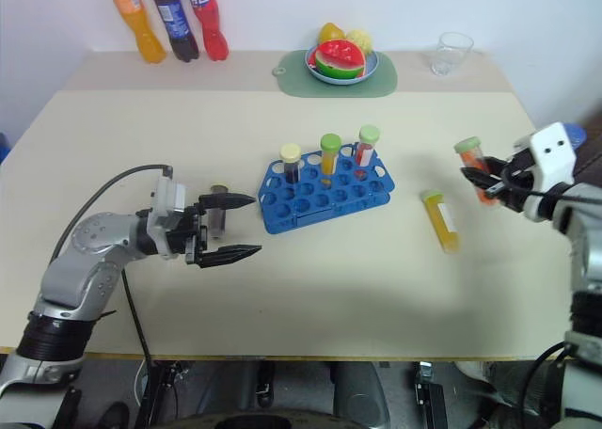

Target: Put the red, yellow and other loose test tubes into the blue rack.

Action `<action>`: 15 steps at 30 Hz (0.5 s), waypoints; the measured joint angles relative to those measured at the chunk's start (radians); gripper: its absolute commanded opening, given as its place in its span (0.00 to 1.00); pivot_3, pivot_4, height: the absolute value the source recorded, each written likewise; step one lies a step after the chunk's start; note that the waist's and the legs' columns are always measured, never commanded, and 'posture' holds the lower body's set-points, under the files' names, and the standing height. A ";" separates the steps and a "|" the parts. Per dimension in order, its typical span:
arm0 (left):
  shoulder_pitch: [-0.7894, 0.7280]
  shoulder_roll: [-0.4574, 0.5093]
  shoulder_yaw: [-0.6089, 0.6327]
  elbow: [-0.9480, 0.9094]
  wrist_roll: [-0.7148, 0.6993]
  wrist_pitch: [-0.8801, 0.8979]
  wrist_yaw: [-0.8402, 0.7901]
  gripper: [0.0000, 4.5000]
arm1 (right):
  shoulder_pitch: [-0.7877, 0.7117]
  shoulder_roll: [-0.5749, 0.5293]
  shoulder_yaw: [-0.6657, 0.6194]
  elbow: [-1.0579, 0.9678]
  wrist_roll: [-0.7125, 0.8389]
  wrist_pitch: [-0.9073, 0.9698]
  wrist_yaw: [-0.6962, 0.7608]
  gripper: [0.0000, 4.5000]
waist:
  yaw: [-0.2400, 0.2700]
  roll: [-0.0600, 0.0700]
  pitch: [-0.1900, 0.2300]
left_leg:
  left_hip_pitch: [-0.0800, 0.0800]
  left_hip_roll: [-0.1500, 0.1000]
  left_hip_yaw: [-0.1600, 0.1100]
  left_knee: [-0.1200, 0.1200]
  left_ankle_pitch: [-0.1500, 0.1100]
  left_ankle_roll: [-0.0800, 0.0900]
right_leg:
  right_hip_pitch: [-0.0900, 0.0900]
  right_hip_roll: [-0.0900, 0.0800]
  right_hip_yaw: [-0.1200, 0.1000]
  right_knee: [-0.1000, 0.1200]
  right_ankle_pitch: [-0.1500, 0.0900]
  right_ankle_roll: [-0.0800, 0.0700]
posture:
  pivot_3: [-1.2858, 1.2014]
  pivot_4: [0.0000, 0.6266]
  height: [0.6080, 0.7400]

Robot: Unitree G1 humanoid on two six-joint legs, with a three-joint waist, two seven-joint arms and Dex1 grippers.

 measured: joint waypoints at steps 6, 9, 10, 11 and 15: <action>-0.050 -0.084 0.001 0.057 -0.008 0.003 0.050 1.00 | 0.025 0.241 0.023 -0.152 -0.011 -0.174 -0.227 0.17 | -0.002 0.000 0.000 | 0.001 0.000 -0.001 0.001 0.000 0.000 | 0.002 0.000 0.000 0.000 0.000 0.000 | 0.52 0.24 1.00; -0.061 -0.104 0.006 0.076 -0.009 0.003 0.072 1.00 | -0.012 0.328 0.057 -0.123 -0.043 -0.297 -0.314 0.17 | -0.001 0.000 0.000 | 0.001 0.000 -0.001 0.001 0.000 0.000 | 0.001 0.000 0.000 0.000 0.000 0.000 | 0.52 0.24 1.00; -0.063 -0.113 0.007 0.079 -0.009 0.003 0.079 1.00 | -0.027 0.356 0.074 -0.103 -0.055 -0.337 -0.340 0.17 | -0.001 0.000 0.000 | 0.001 0.000 -0.001 0.001 0.000 0.000 | 0.001 0.000 0.000 0.000 0.000 0.000 | 0.52 0.24 1.00; -0.065 -0.120 0.007 0.080 -0.009 0.003 0.087 1.00 | -0.040 0.382 0.093 -0.079 -0.070 -0.383 -0.362 0.17 | -0.002 0.000 0.000 | 0.001 0.000 -0.001 0.001 0.000 0.000 | 0.001 0.000 0.000 0.000 0.000 0.000 | 0.52 0.24 1.00; -0.066 -0.122 0.009 0.082 -0.009 0.003 0.105 1.00 | -0.054 0.471 0.161 0.005 -0.104 -0.518 -0.418 0.17 | -0.002 0.000 0.000 | 0.001 0.000 -0.001 0.000 0.000 0.000 | 0.001 0.000 0.000 0.000 0.000 0.000 | 0.52 0.24 1.00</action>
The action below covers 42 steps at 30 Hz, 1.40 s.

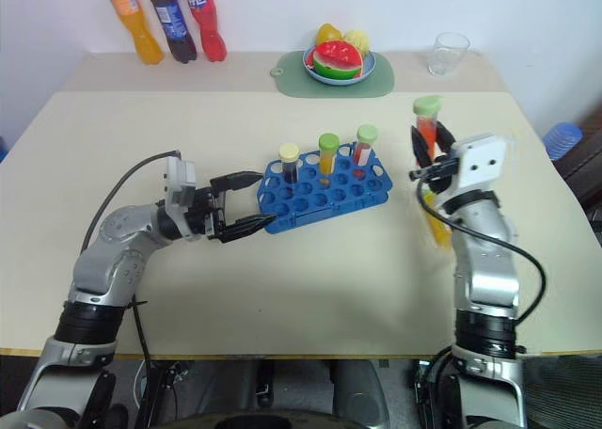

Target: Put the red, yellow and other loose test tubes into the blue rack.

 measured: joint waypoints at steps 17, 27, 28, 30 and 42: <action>0.048 0.032 0.037 -0.067 -0.025 0.032 0.050 1.00 | 0.009 0.143 0.085 0.146 0.034 -0.203 -0.080 0.17 | -0.001 0.000 0.000 | 0.000 0.000 0.000 0.000 0.000 0.000 | 0.000 0.000 0.000 0.000 0.000 0.000 | 0.52 0.24 1.00; 0.053 0.034 0.037 -0.067 -0.028 0.039 0.051 1.00 | 0.046 0.146 0.119 0.193 0.035 -0.274 -0.065 0.17 | -0.001 0.000 0.000 | 0.001 0.000 0.000 0.000 0.000 0.000 | 0.000 0.000 0.000 0.000 0.000 0.000 | 0.52 0.24 1.00; 0.053 0.034 0.037 -0.067 -0.028 0.039 0.050 1.00 | 0.045 0.146 0.120 0.198 0.033 -0.280 -0.066 0.17 | -0.001 0.000 0.000 | 0.001 0.000 0.000 0.000 0.000 0.000 | 0.000 0.000 0.000 0.000 0.000 0.000 | 0.52 0.24 1.00; 0.053 0.034 0.037 -0.067 -0.028 0.039 0.050 1.00 | 0.034 0.145 0.123 0.221 0.032 -0.296 -0.065 0.17 | -0.001 0.000 0.000 | 0.001 0.000 0.000 0.000 0.000 0.000 | 0.001 0.000 0.000 0.000 0.000 0.000 | 0.52 0.24 1.00; 0.074 0.041 0.037 -0.086 -0.028 0.040 0.060 1.00 | -0.018 0.146 0.130 0.360 0.035 -0.359 -0.046 0.28 | -0.003 0.000 0.000 | 0.002 0.000 0.000 0.000 0.000 0.000 | 0.002 0.000 0.000 0.000 0.000 -0.001 | 0.52 0.24 1.00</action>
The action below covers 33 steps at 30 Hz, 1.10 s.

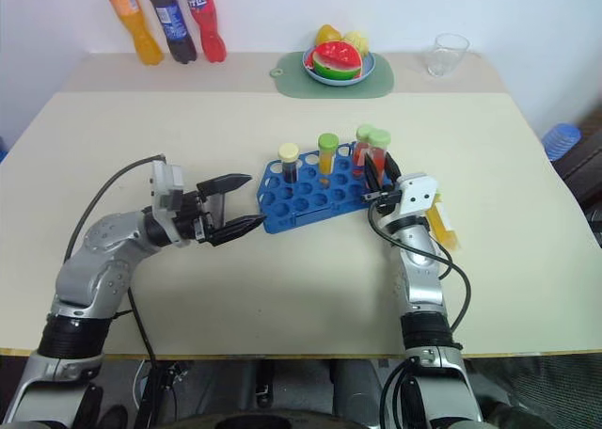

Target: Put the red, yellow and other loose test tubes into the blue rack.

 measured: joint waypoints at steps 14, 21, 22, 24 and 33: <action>-0.004 -0.028 -0.009 -0.007 0.001 -0.004 0.008 1.00 | 0.218 -0.274 0.013 -0.452 0.023 0.366 0.111 0.84 | 0.007 0.000 0.000 | -0.001 0.000 0.000 0.000 0.000 0.000 | 0.000 -0.001 0.000 -0.001 -0.001 -0.002 | 0.52 0.24 1.00; -0.021 -0.061 -0.044 0.030 0.015 -0.031 -0.012 1.00 | 0.325 -0.567 -0.187 -0.699 0.264 0.913 0.194 0.84 | 0.004 -0.001 0.000 | -0.001 0.000 0.000 0.001 0.000 0.000 | 0.000 -0.001 0.000 -0.002 -0.002 -0.004 | 0.52 0.24 1.00; -0.021 -0.067 -0.047 0.032 0.018 -0.039 -0.014 1.00 | 0.304 -0.611 -0.220 -0.694 0.291 1.006 0.189 0.84 | 0.004 -0.001 0.000 | -0.001 0.000 0.000 0.001 0.000 0.000 | 0.000 -0.001 0.000 -0.002 -0.002 -0.004 | 0.52 0.24 1.00; -0.023 -0.069 -0.048 0.035 0.023 -0.044 -0.015 1.00 | 0.264 -0.650 -0.242 -0.673 0.320 1.107 0.183 0.84 | 0.003 -0.001 0.000 | -0.001 0.000 0.000 0.001 0.000 0.000 | 0.000 0.000 0.000 -0.002 -0.002 -0.004 | 0.52 0.24 1.00; -0.014 -0.075 -0.052 0.039 0.024 -0.048 -0.023 1.00 | -0.090 -0.771 -0.131 -0.359 0.402 1.628 0.232 0.84 | 0.006 -0.001 0.000 | -0.003 0.000 -0.001 0.000 -0.001 0.001 | -0.002 0.000 0.000 -0.003 -0.002 -0.004 | 0.52 0.24 1.00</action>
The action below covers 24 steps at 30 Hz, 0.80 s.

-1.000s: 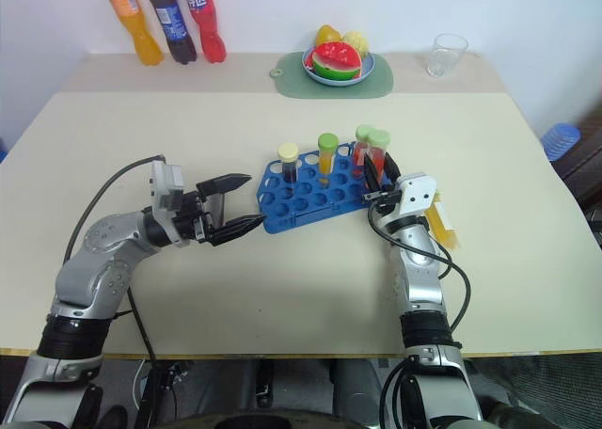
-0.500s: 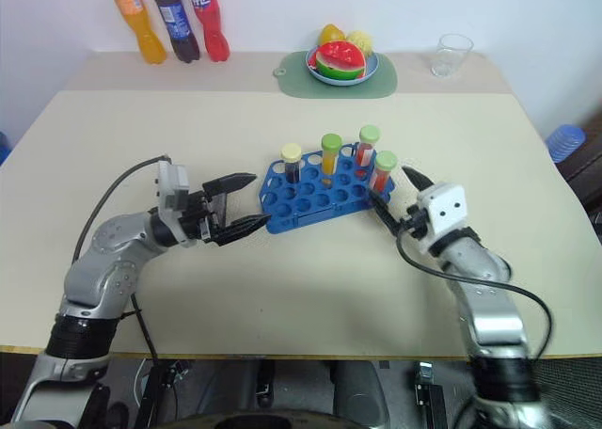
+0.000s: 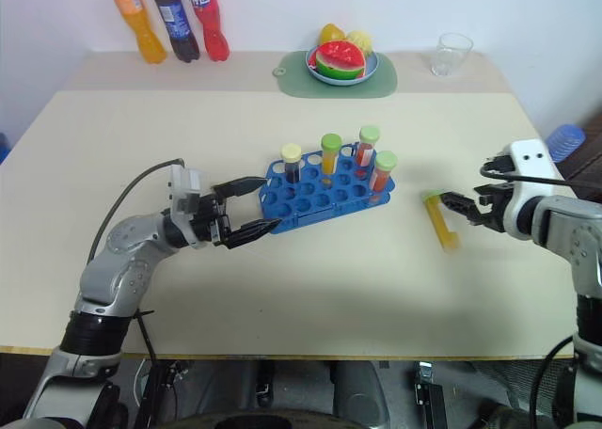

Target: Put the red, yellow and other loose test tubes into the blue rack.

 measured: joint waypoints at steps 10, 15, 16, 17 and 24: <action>0.067 0.011 0.008 -0.062 -0.002 0.008 0.027 1.00 | -0.170 0.007 0.236 0.268 -0.073 -0.010 0.101 0.84 | -0.002 0.000 0.000 | 0.000 0.000 0.001 0.000 0.000 0.000 | -0.001 0.000 0.000 0.000 0.000 0.000 | 0.52 0.24 1.00; 0.076 0.021 0.010 -0.084 -0.003 0.012 0.041 1.00 | -0.260 0.013 0.336 0.408 -0.165 -0.118 0.169 0.65 | -0.006 -0.001 0.000 | 0.000 0.000 0.001 0.001 0.000 0.000 | 0.000 0.000 0.000 0.000 0.000 0.000 | 0.52 0.24 1.00; 0.081 0.024 0.013 -0.089 -0.004 0.012 0.044 1.00 | -0.270 0.013 0.352 0.426 -0.184 -0.137 0.182 0.56 | -0.006 -0.001 -0.001 | 0.000 0.000 0.001 0.001 0.000 0.000 | 0.000 0.000 0.000 0.000 0.000 0.000 | 0.52 0.24 1.00; 0.086 0.027 0.014 -0.095 -0.004 0.013 0.048 1.00 | -0.280 0.013 0.370 0.451 -0.211 -0.164 0.199 0.44 | -0.007 -0.002 -0.001 | 0.001 0.000 0.001 0.001 0.000 0.000 | 0.000 0.000 0.000 0.000 0.000 0.000 | 0.52 0.24 1.00; 0.091 0.026 0.014 -0.100 -0.006 0.022 0.061 1.00 | -0.166 -0.038 0.402 0.358 -0.292 -0.395 0.325 0.18 | 0.001 -0.004 -0.002 | 0.000 0.000 0.001 0.001 0.000 0.000 | 0.001 0.000 0.000 0.000 0.000 0.001 | 0.52 0.24 1.00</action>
